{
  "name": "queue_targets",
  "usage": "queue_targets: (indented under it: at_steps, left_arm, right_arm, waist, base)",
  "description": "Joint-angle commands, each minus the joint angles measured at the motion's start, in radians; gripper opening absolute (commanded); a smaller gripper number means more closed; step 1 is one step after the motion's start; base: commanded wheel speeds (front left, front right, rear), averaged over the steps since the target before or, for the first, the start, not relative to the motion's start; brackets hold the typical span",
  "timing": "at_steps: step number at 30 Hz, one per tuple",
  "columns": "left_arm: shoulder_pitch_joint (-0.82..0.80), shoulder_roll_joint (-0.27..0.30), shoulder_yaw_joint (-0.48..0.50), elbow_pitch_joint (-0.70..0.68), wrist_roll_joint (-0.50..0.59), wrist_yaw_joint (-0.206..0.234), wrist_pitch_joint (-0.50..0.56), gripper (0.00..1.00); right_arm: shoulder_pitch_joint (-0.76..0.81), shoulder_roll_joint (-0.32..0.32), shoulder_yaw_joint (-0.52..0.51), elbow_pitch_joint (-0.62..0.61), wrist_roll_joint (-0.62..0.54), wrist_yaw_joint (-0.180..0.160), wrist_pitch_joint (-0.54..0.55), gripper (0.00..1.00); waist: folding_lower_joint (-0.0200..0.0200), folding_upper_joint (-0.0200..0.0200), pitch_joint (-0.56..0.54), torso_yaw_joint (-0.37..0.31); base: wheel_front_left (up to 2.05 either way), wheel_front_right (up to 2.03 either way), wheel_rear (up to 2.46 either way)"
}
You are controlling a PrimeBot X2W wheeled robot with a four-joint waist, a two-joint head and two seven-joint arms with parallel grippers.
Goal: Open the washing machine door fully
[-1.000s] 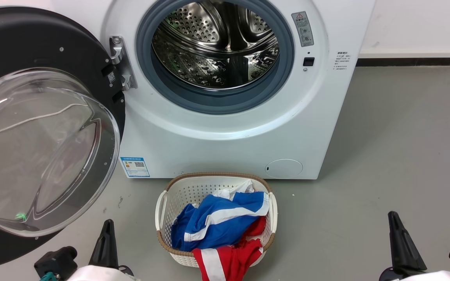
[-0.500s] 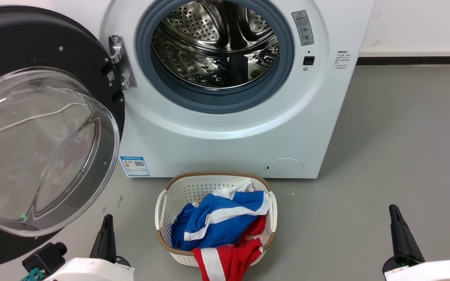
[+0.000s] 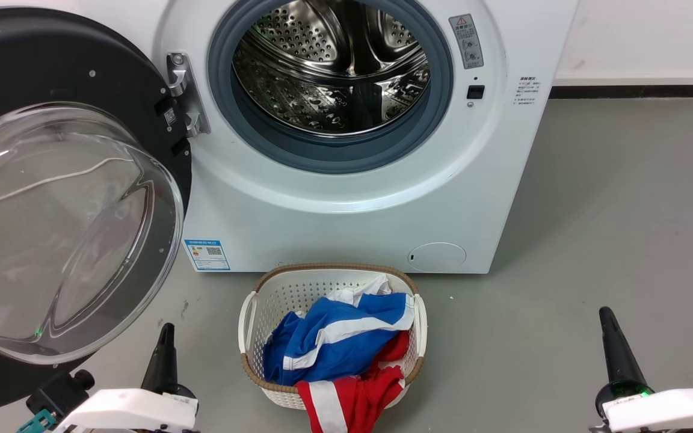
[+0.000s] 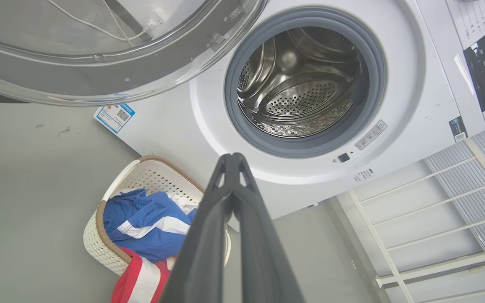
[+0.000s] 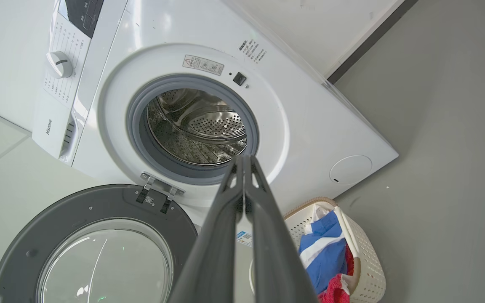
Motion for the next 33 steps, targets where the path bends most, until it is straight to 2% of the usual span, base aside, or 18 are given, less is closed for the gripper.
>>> queue_targets:
  at_steps: [1,33]
  left_arm:
    - [-0.029,0.002,0.005,-0.007,-0.033,-0.007,0.007,0.0]
    - [-0.079,0.001,0.025,0.024,-0.388,-0.033,0.092,0.0]
  right_arm:
    - [-0.029,-0.009,-0.003,-0.003,0.035,0.0,0.007,0.0]
    - [-0.106,-0.009,-0.024,0.063,0.365,0.0,0.092,0.0]
  waist:
    - [0.0,-0.0001,0.0,0.0]
    - [0.0,-0.0001,0.008,-0.001]
  base:
    - [0.0,0.0,0.0]
    - [0.0,0.0,0.0]
